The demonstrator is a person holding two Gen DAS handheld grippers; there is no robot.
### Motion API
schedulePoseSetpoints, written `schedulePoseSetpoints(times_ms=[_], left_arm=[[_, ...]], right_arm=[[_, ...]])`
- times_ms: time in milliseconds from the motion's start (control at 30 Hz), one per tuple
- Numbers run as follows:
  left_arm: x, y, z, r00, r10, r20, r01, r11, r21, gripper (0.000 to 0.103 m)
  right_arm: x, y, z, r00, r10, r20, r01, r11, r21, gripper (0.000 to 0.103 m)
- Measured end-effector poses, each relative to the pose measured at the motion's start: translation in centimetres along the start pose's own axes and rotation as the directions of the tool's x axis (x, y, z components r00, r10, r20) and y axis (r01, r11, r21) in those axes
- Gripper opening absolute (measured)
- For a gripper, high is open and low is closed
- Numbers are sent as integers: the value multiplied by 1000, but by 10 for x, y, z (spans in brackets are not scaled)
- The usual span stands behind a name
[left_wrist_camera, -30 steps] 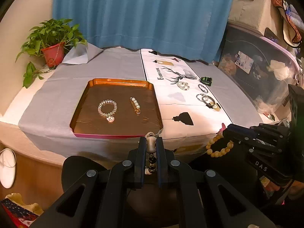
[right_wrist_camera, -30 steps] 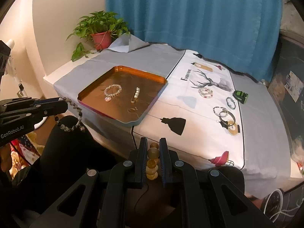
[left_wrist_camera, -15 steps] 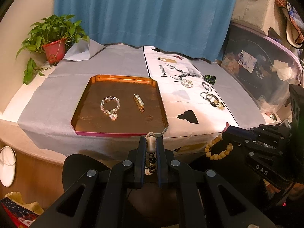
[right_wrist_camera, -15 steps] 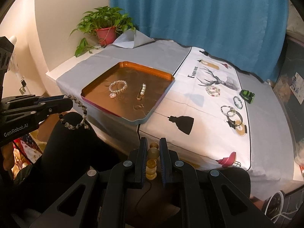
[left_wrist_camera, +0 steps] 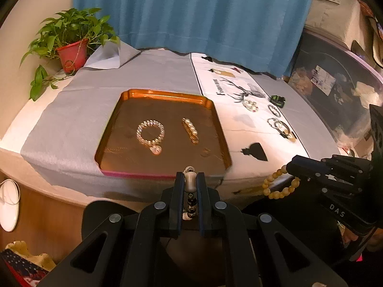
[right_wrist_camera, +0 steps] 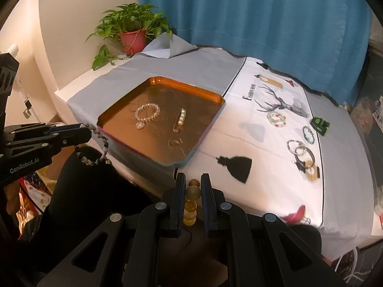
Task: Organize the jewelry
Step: 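Lift both bracelets and carry them over the orange tray, then lower both bracelets into the tray and open both grippers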
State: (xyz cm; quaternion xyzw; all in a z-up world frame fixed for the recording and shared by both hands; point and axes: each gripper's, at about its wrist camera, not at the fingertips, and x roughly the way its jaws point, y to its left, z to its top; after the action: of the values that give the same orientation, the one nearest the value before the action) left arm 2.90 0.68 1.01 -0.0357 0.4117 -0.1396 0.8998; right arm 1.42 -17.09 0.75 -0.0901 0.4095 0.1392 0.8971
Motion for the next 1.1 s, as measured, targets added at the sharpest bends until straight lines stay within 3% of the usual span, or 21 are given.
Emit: schedulePoseSetpoints(times_ms=[667,867,933,967,1000,1100], left_arm=[[87,52,77,1000,0,-4,0,1000,-8,8],[122,65,85,998,23,-65,-23,1000,-3,10],[131,69,84,993,54,-108,-54,999,2,37],[133,73,82,987,96,-133,-97,995,-6,71],[131,75,80,984,120,-129,-123,992,-17,88],[109,81,65,990,127,-64,-130,990,-53,89]], right_arm=[[90,26,96,998,54,34,-54,998,-27,13],[122,30,104,998,56,4,-55,998,-21,14],[132,29,102,998,48,-30,-48,999,-17,21],[134,28,100,998,33,-50,-34,999,-16,40],[134,27,96,998,23,-63,-24,1000,-13,60],[123,24,81,998,30,-51,-30,1000,-8,71]])
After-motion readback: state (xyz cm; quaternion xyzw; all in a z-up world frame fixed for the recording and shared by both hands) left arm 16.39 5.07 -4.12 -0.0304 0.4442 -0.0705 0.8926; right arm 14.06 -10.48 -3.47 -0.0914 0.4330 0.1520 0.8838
